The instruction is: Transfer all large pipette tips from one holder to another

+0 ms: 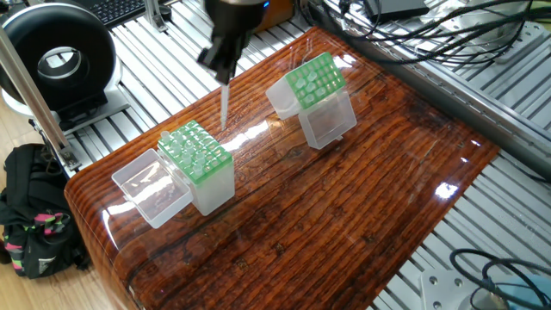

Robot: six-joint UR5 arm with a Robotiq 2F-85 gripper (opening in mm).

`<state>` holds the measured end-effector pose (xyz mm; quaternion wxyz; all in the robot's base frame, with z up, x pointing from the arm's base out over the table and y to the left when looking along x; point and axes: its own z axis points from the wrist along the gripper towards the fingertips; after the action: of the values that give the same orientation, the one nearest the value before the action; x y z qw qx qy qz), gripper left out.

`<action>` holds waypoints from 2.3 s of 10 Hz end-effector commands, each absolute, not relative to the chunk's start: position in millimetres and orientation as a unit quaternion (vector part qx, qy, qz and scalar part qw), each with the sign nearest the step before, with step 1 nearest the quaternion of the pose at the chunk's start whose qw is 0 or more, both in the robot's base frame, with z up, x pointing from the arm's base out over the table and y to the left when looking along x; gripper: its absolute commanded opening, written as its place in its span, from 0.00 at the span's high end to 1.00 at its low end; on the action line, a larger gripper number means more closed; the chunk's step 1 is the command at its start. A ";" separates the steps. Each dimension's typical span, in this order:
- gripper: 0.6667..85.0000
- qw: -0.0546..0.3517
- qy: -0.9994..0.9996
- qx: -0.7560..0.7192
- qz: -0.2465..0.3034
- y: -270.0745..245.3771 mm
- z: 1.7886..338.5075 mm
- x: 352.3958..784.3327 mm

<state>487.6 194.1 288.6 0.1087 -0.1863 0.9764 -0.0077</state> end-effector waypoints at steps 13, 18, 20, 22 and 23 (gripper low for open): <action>1.00 0.111 0.979 -0.172 0.011 198.6 270.8 488.5; 1.00 0.111 0.979 -0.171 0.012 198.0 267.0 490.6; 1.00 0.108 0.979 -0.171 0.012 196.9 264.0 491.0; 1.00 0.105 0.980 -0.170 0.013 197.4 262.4 490.8; 1.00 0.105 0.980 -0.170 0.012 197.4 261.4 492.0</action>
<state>491.4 195.0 262.7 0.1068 -0.1717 0.9793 0.0059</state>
